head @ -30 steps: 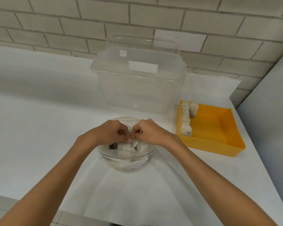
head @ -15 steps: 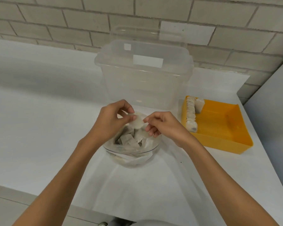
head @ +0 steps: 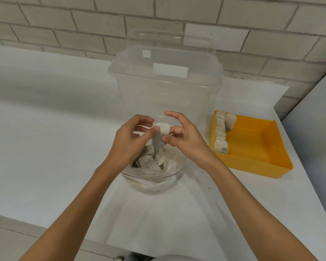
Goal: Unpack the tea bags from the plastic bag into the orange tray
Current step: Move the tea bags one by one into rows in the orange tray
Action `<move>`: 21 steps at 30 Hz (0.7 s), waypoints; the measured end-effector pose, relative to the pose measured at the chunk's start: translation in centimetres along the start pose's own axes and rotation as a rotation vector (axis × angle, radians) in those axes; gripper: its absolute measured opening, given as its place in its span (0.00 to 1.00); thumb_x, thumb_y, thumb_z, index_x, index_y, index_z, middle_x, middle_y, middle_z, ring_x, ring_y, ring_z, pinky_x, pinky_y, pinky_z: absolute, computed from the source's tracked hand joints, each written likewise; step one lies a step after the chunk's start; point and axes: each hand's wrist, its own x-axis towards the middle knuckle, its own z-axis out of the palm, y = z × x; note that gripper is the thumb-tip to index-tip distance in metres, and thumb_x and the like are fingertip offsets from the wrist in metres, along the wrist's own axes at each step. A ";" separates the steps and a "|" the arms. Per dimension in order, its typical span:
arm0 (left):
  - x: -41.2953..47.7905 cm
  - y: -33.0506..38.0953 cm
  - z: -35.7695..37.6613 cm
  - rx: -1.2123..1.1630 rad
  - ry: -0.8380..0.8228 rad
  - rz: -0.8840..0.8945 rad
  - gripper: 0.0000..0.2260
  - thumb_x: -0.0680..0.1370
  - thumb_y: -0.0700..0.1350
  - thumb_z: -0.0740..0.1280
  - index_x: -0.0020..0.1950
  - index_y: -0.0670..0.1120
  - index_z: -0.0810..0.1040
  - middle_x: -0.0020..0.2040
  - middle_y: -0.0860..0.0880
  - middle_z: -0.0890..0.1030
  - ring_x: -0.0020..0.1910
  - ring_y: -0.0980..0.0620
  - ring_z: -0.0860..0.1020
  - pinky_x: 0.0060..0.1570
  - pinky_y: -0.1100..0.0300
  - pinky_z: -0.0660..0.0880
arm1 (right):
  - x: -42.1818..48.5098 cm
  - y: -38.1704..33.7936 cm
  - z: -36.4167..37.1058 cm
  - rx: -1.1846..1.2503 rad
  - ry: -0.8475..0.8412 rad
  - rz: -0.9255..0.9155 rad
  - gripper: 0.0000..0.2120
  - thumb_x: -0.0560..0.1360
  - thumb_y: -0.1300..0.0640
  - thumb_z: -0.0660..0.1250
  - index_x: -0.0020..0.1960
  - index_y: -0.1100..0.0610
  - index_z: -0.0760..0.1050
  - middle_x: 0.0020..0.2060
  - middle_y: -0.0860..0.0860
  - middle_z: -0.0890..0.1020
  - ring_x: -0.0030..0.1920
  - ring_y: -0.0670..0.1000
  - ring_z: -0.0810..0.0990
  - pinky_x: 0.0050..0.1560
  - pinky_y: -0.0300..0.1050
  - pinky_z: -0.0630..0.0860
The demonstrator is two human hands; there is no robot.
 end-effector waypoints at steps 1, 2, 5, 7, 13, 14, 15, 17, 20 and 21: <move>0.3 0.0 -0.1 -0.022 -0.014 -0.035 0.08 0.75 0.50 0.70 0.53 0.50 0.80 0.49 0.56 0.82 0.48 0.58 0.80 0.45 0.67 0.74 | 0.1 0.1 0.1 -0.029 -0.006 -0.026 0.30 0.73 0.64 0.71 0.70 0.48 0.66 0.35 0.51 0.81 0.38 0.48 0.79 0.49 0.42 0.74; 0.6 0.0 -0.2 -0.036 -0.039 -0.048 0.08 0.75 0.50 0.70 0.52 0.49 0.81 0.48 0.55 0.83 0.47 0.57 0.80 0.46 0.66 0.74 | 0.3 0.1 0.2 -0.061 -0.012 -0.048 0.30 0.73 0.63 0.71 0.70 0.47 0.66 0.35 0.50 0.81 0.38 0.48 0.79 0.50 0.44 0.74; 0.9 0.1 -0.5 -0.070 -0.096 -0.005 0.06 0.75 0.46 0.71 0.48 0.44 0.83 0.44 0.50 0.84 0.46 0.51 0.81 0.49 0.57 0.76 | 0.6 0.1 0.5 -0.145 -0.023 -0.090 0.29 0.72 0.62 0.72 0.69 0.47 0.66 0.33 0.50 0.81 0.38 0.47 0.78 0.48 0.42 0.73; 1.1 0.2 -0.8 -0.106 -0.081 0.012 0.06 0.75 0.45 0.71 0.46 0.43 0.84 0.43 0.48 0.85 0.45 0.49 0.82 0.51 0.55 0.76 | 0.8 0.0 0.5 -0.215 -0.003 -0.079 0.28 0.72 0.61 0.72 0.68 0.49 0.67 0.35 0.49 0.82 0.38 0.44 0.78 0.47 0.37 0.73; 2.0 -0.6 -2.1 -0.117 -0.016 -0.034 0.06 0.74 0.46 0.72 0.47 0.45 0.84 0.45 0.50 0.85 0.48 0.51 0.83 0.56 0.55 0.77 | 0.7 0.3 2.0 -0.521 -0.144 -0.032 0.10 0.74 0.63 0.65 0.54 0.54 0.71 0.43 0.48 0.84 0.41 0.45 0.80 0.40 0.36 0.74; 2.0 -0.8 -2.2 -0.104 -0.021 -0.031 0.06 0.74 0.45 0.72 0.48 0.45 0.84 0.45 0.50 0.85 0.49 0.51 0.82 0.57 0.54 0.77 | 0.8 0.4 2.5 -0.585 -0.189 -0.061 0.08 0.74 0.64 0.64 0.52 0.55 0.72 0.42 0.47 0.82 0.41 0.46 0.80 0.40 0.35 0.74; 2.0 -1.0 -2.1 -0.093 -0.020 -0.028 0.06 0.75 0.45 0.71 0.48 0.45 0.84 0.45 0.49 0.85 0.49 0.50 0.82 0.56 0.54 0.77 | 0.8 0.6 2.9 -0.629 -0.230 -0.090 0.07 0.74 0.65 0.63 0.51 0.57 0.74 0.42 0.48 0.81 0.41 0.46 0.80 0.41 0.35 0.73; 1.9 -1.2 -2.1 -0.078 -0.004 -0.028 0.05 0.75 0.45 0.71 0.48 0.47 0.84 0.45 0.49 0.85 0.48 0.49 0.82 0.55 0.55 0.77 | 0.8 0.8 3.6 -0.675 -0.299 -0.107 0.09 0.73 0.67 0.63 0.50 0.59 0.77 0.42 0.47 0.80 0.38 0.44 0.77 0.39 0.32 0.71; 1.7 -1.4 -2.0 -0.074 0.018 -0.039 0.03 0.75 0.44 0.71 0.48 0.49 0.84 0.44 0.49 0.85 0.47 0.49 0.81 0.52 0.58 0.77 | 0.7 0.3 3.6 -0.756 -0.433 -0.091 0.12 0.72 0.66 0.66 0.52 0.56 0.80 0.39 0.43 0.77 0.37 0.38 0.73 0.40 0.30 0.69; 1.7 -1.5 -2.1 -0.071 0.020 -0.040 0.03 0.75 0.44 0.71 0.47 0.49 0.84 0.44 0.50 0.85 0.47 0.50 0.82 0.51 0.59 0.77 | 0.6 0.1 3.5 -0.795 -0.490 -0.083 0.13 0.72 0.64 0.67 0.54 0.54 0.80 0.38 0.41 0.74 0.37 0.36 0.72 0.41 0.31 0.68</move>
